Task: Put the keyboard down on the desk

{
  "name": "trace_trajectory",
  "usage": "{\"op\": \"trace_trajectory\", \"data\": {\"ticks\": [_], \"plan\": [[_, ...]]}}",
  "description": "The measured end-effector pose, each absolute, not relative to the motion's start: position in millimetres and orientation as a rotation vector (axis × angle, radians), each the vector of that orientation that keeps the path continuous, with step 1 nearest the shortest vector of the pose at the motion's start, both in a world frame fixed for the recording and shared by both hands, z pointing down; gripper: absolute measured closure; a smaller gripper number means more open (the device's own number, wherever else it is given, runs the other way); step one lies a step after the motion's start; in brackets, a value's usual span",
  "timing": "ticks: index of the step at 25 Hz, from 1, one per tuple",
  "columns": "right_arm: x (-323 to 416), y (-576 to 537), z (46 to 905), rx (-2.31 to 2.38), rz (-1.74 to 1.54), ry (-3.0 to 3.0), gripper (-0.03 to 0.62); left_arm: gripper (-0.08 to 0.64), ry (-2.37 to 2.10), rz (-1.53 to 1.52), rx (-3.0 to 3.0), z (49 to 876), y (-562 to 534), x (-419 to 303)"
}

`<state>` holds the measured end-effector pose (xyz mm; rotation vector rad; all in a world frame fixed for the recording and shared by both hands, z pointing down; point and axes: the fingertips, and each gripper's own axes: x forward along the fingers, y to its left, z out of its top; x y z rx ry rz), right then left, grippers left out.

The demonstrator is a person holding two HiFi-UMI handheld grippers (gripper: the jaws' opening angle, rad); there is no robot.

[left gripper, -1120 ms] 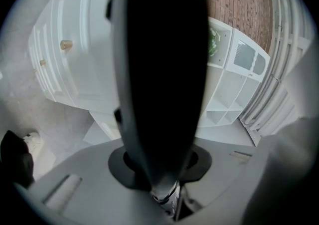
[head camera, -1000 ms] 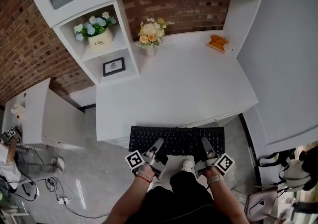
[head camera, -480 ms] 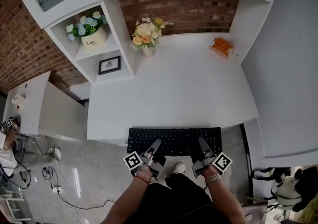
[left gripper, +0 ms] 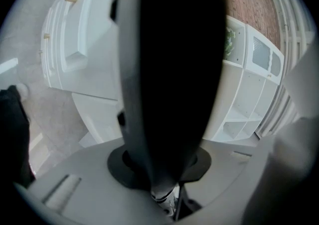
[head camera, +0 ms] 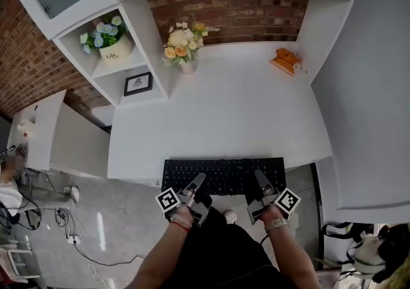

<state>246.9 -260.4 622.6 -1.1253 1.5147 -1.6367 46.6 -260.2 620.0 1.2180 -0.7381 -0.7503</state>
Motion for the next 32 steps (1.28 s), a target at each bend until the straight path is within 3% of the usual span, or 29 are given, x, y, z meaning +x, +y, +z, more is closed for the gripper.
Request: {"op": "trace_trajectory", "data": {"ticks": [32], "plan": [[270.7, -423.7, 626.6, -1.164, -1.751, 1.416, 0.509, 0.477, -0.755, -0.71, 1.079, 634.1, -421.8, 71.8]]}}
